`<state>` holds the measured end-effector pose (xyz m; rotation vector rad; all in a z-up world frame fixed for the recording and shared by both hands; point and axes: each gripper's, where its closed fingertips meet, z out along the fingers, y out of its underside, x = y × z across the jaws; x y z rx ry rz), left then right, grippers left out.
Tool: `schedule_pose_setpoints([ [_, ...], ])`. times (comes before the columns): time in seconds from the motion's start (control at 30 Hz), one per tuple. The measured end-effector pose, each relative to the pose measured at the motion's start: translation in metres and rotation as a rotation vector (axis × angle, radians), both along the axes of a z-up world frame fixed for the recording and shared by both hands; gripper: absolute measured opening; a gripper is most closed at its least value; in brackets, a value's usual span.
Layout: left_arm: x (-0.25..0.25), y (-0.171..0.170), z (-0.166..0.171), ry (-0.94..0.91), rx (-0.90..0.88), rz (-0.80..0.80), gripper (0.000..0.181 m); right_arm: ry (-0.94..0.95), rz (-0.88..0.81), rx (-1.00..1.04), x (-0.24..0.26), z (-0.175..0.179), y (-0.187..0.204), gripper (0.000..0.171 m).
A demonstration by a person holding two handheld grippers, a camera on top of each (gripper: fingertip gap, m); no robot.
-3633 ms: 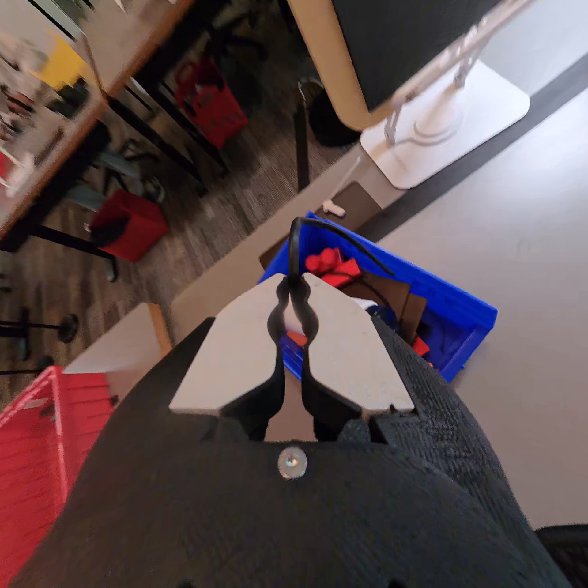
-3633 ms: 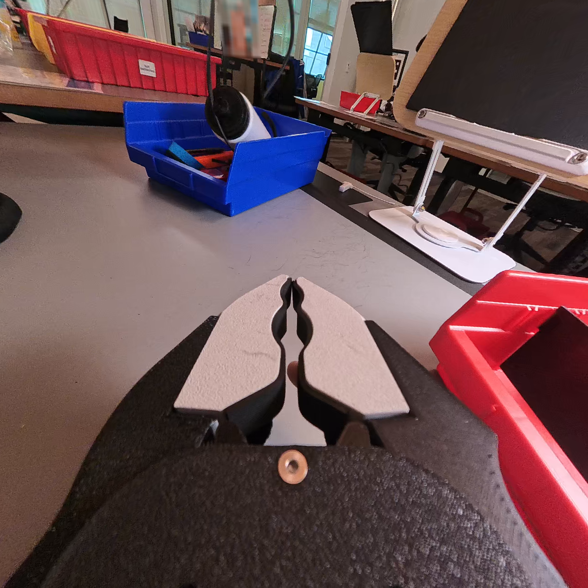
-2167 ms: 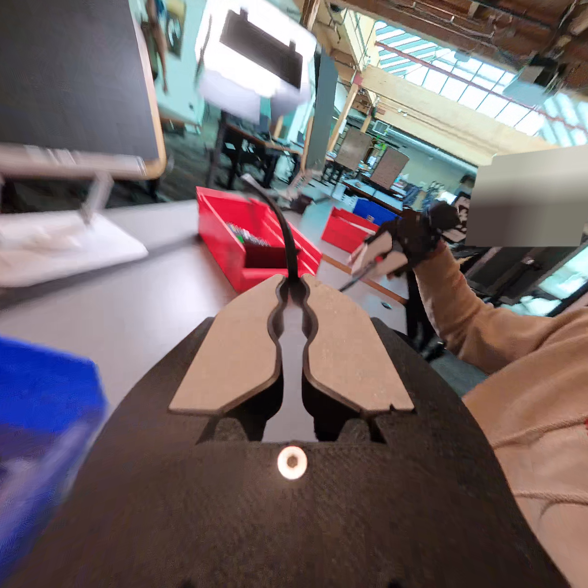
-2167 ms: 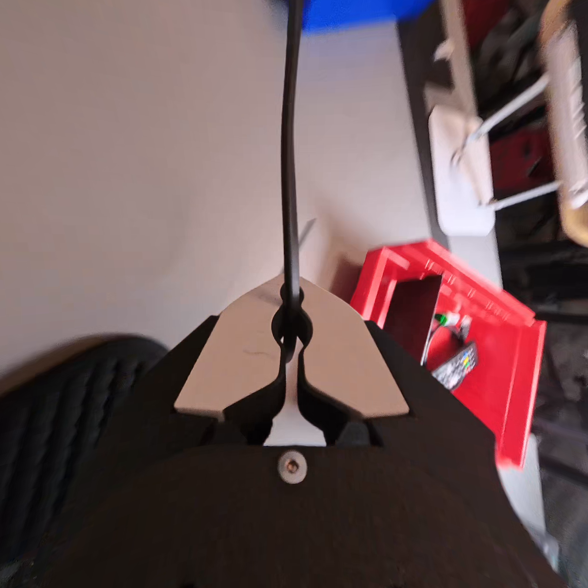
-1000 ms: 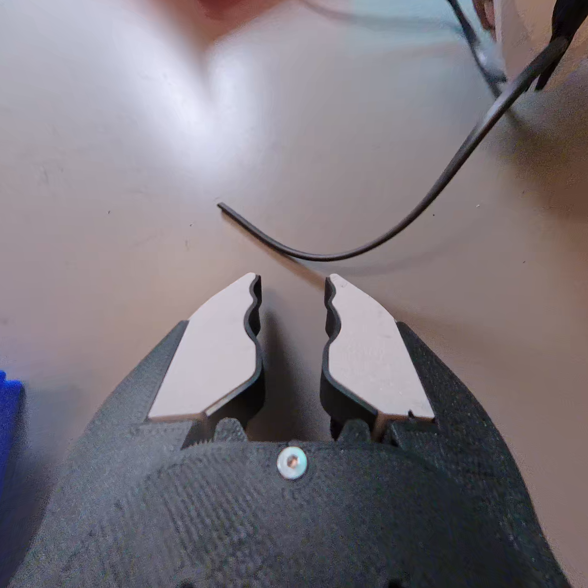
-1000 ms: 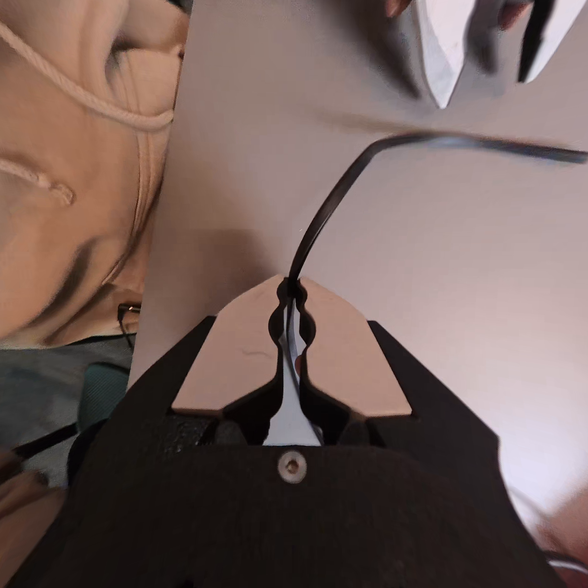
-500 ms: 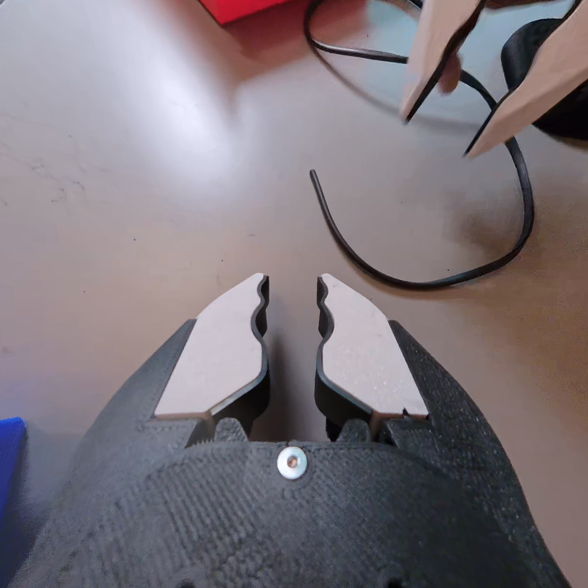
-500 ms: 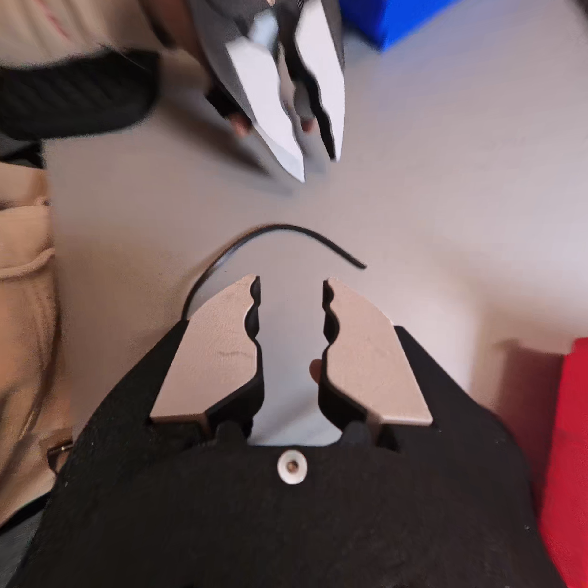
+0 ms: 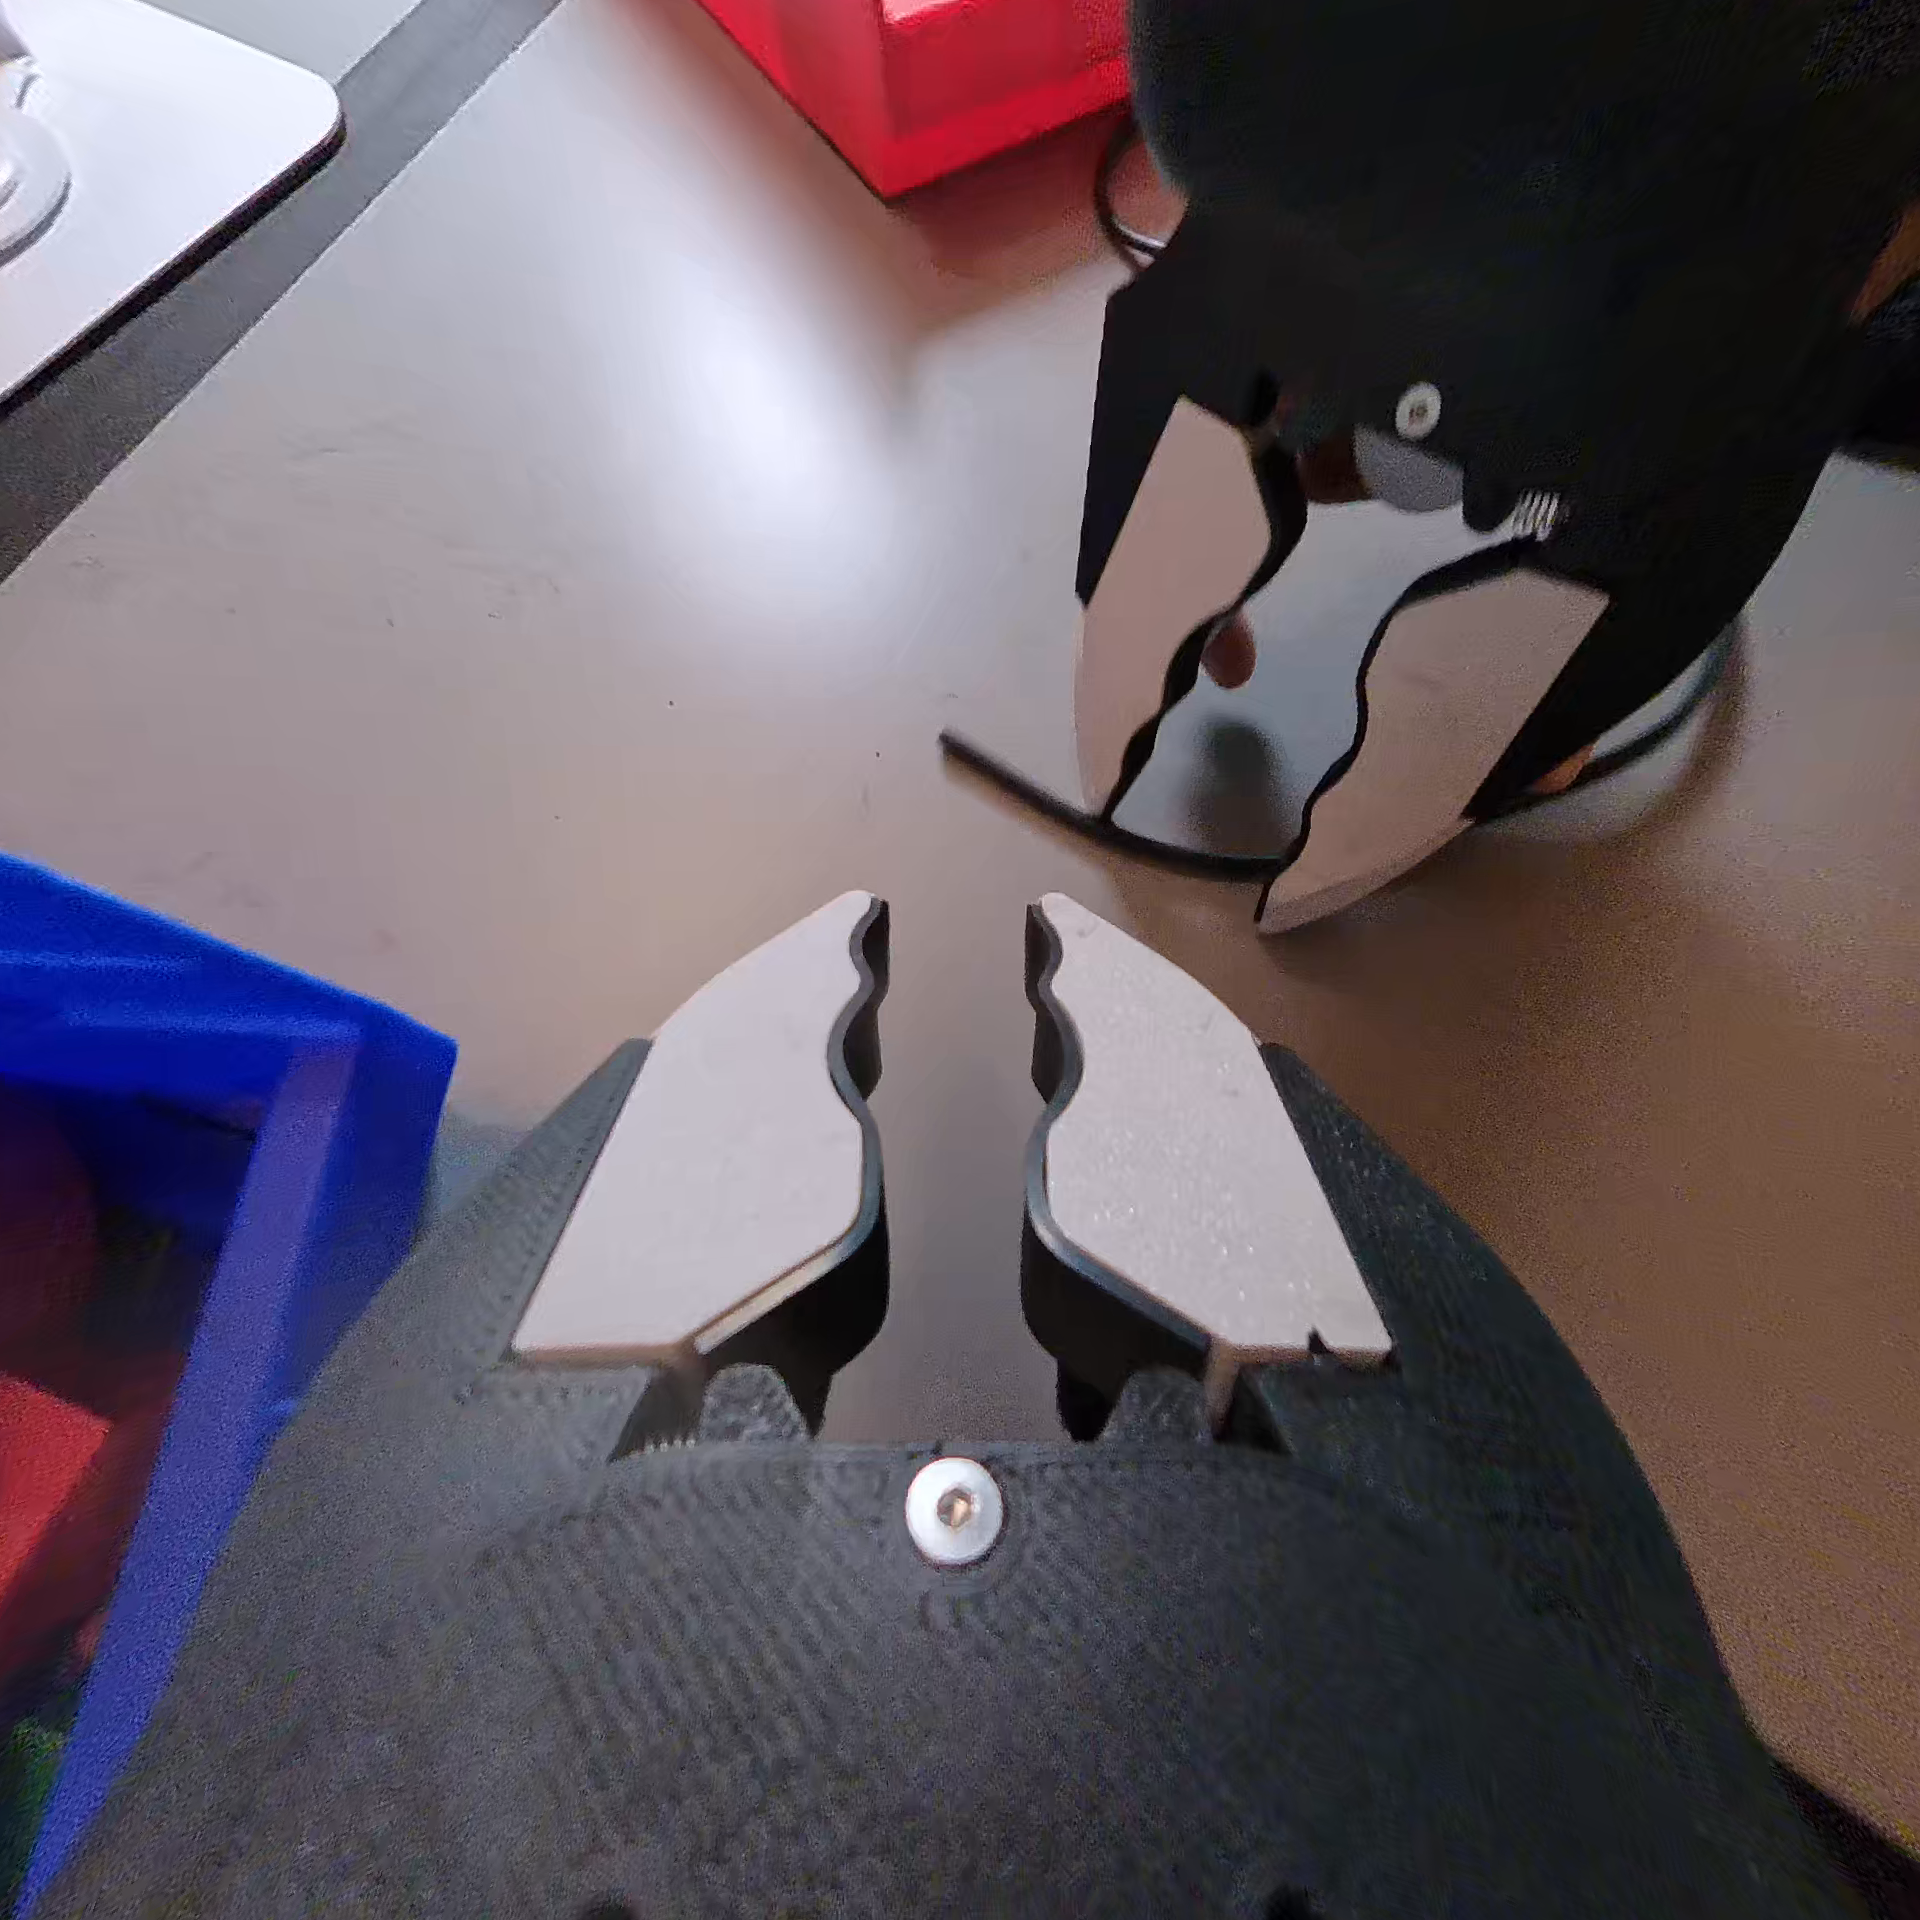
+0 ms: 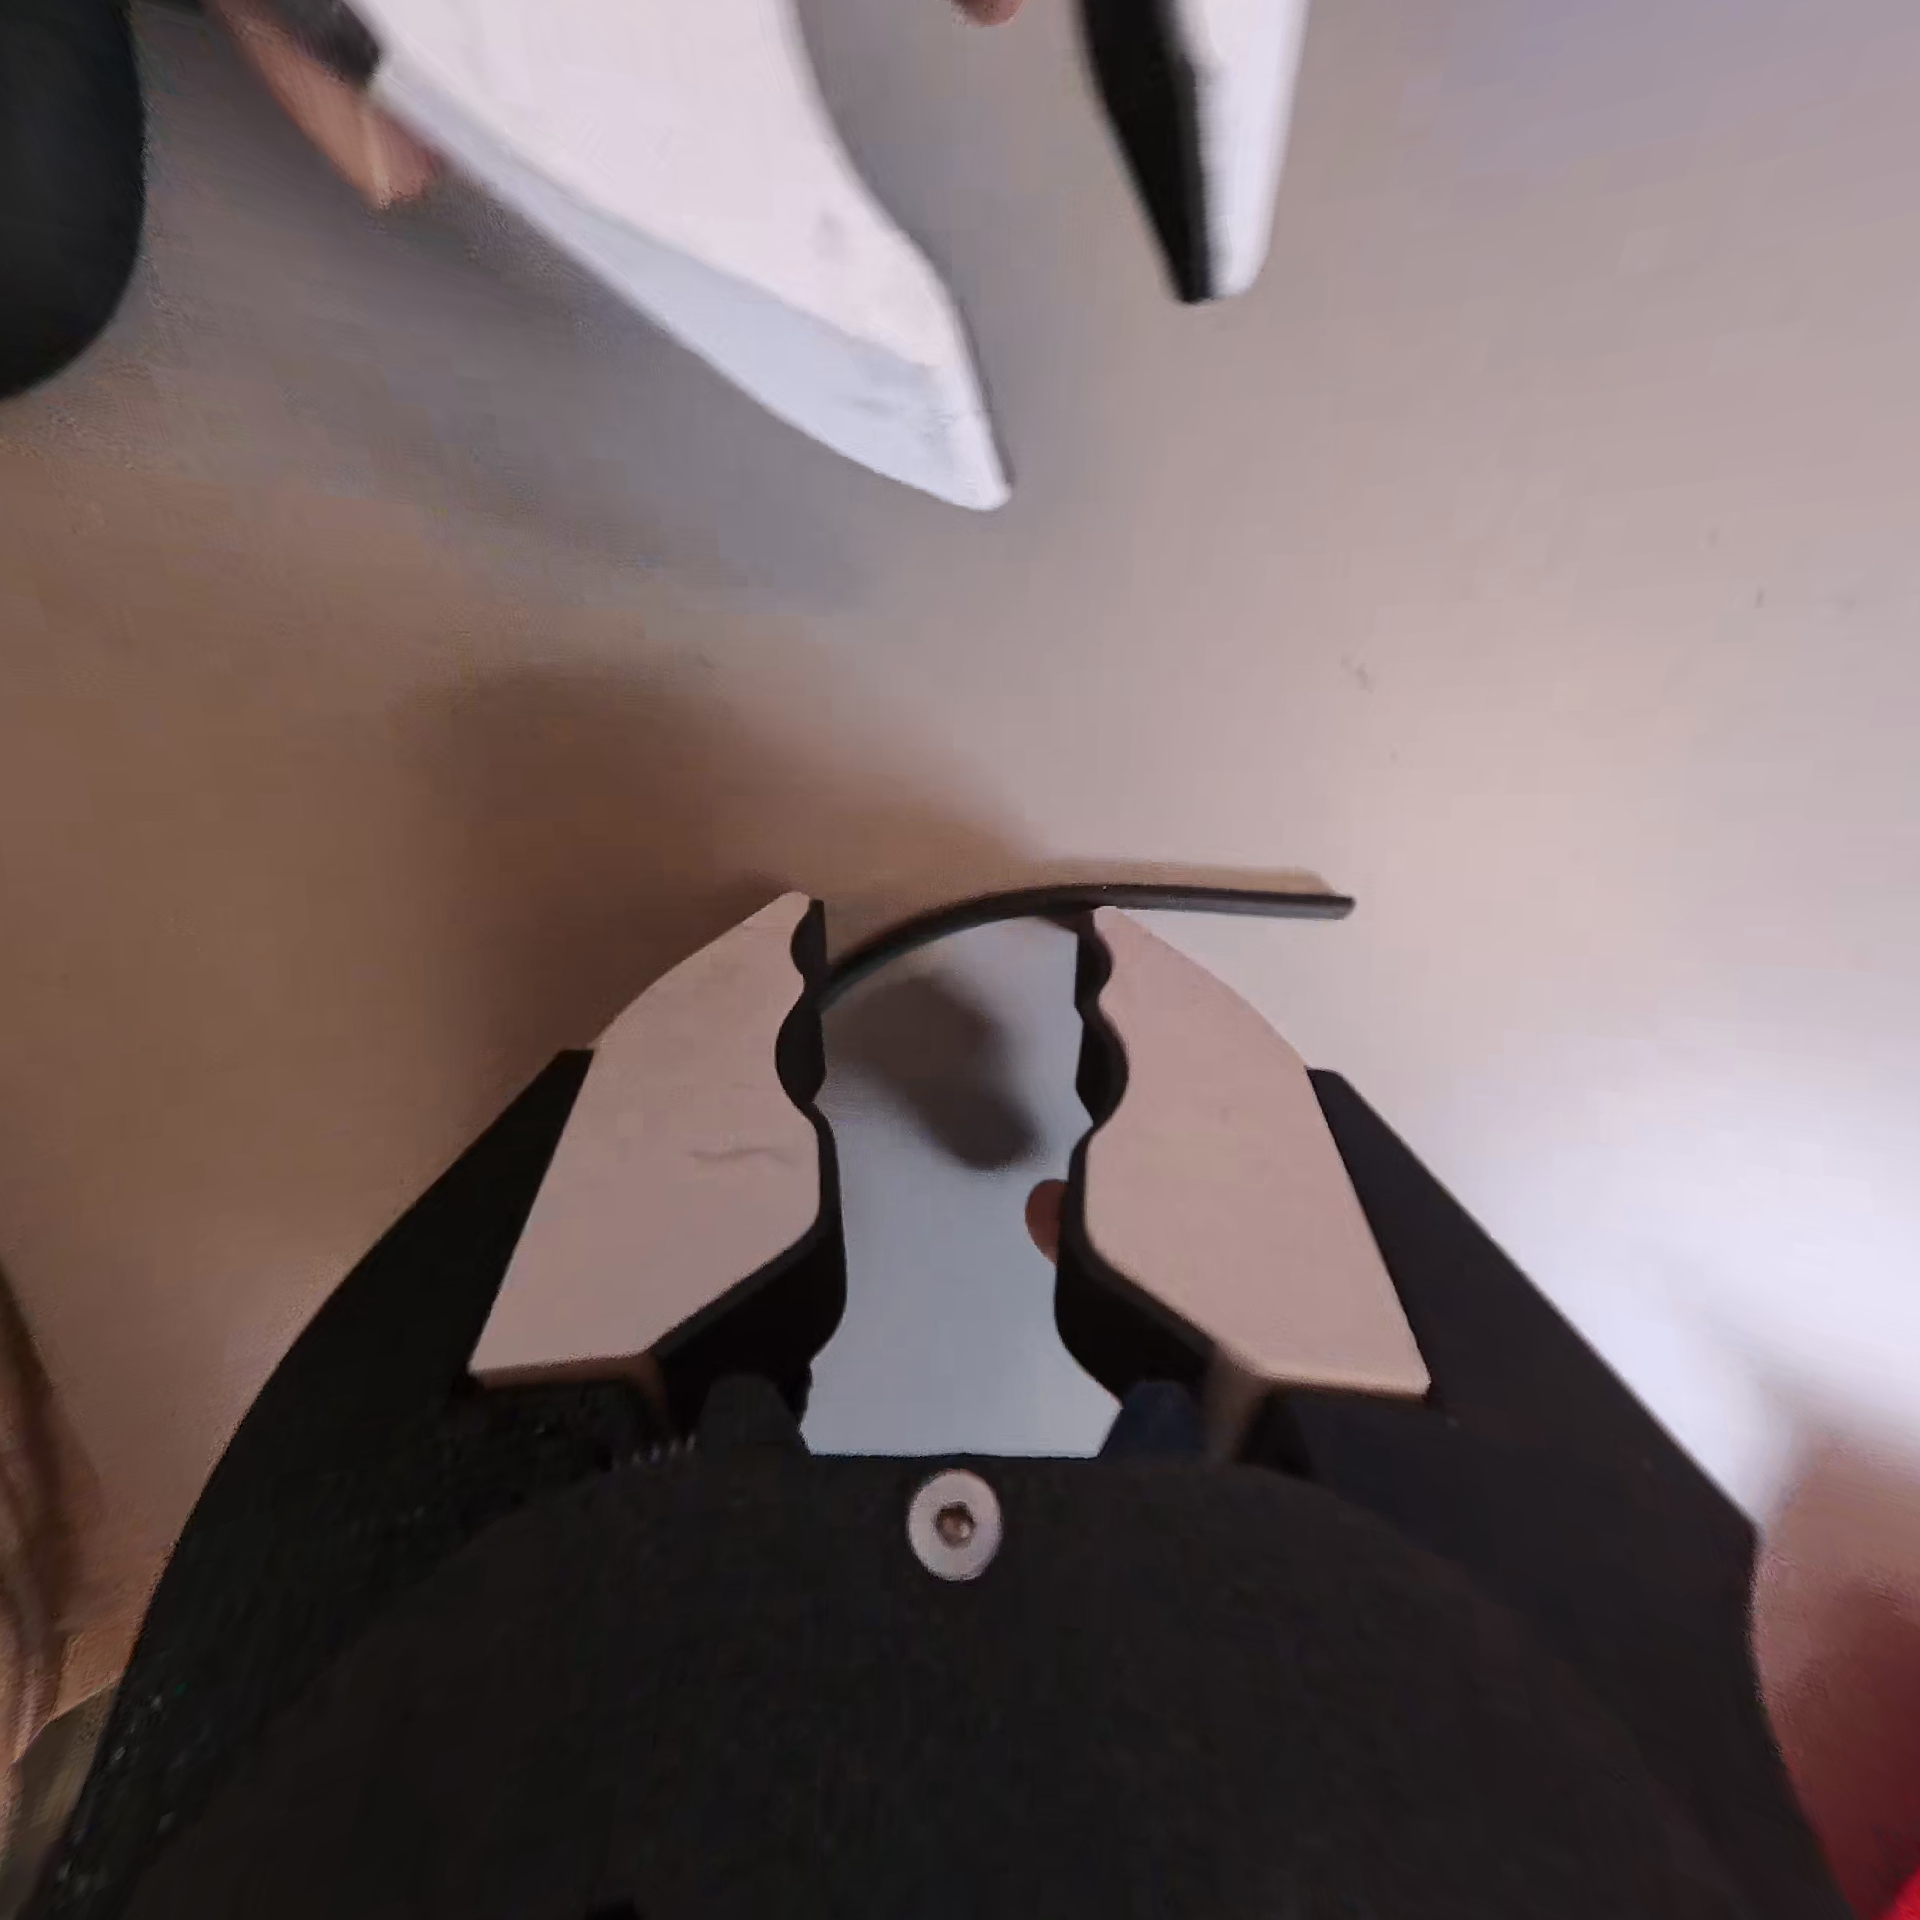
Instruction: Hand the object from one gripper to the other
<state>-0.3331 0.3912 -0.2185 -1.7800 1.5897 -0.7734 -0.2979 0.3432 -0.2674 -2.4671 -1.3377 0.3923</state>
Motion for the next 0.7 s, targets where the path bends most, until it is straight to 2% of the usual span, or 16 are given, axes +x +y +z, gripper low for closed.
schedule_pose_setpoints([
  [0.03,-0.006,-0.001,0.003,-0.004,-0.006,-0.019,0.025,-0.016,0.036,0.017,-0.01,-0.001,-0.001,0.044],
  [0.1,-0.019,-0.006,0.005,0.007,-0.004,-0.08,0.026,-0.054,0.111,0.074,-0.027,-0.002,-0.004,0.03],
  [0.13,-0.026,-0.01,0.003,0.025,0.002,-0.113,0.028,-0.068,0.171,0.113,-0.033,-0.001,-0.006,0.013],
  [0.17,-0.032,-0.015,0.001,0.045,0.004,-0.146,0.031,-0.082,0.226,0.148,-0.037,-0.002,-0.01,0.007],
  [0.27,-0.041,-0.033,-0.01,0.082,-0.013,-0.224,0.036,-0.099,0.405,0.21,-0.035,-0.001,-0.03,0.004],
  [0.4,-0.03,-0.069,-0.028,0.142,-0.035,-0.381,0.043,-0.015,0.59,0.2,-0.014,0.008,-0.065,0.004],
  [0.57,-0.004,-0.117,-0.035,0.179,-0.068,-0.562,0.034,-0.006,0.628,0.174,0.002,0.02,-0.084,0.004],
  [0.67,0.008,-0.118,-0.038,0.189,0.013,-0.545,0.004,0.033,0.618,0.195,0.005,0.023,-0.086,0.004],
  [0.7,0.011,-0.119,-0.035,0.167,0.018,-0.542,0.004,0.042,0.601,0.207,0.007,0.023,-0.083,0.003],
])
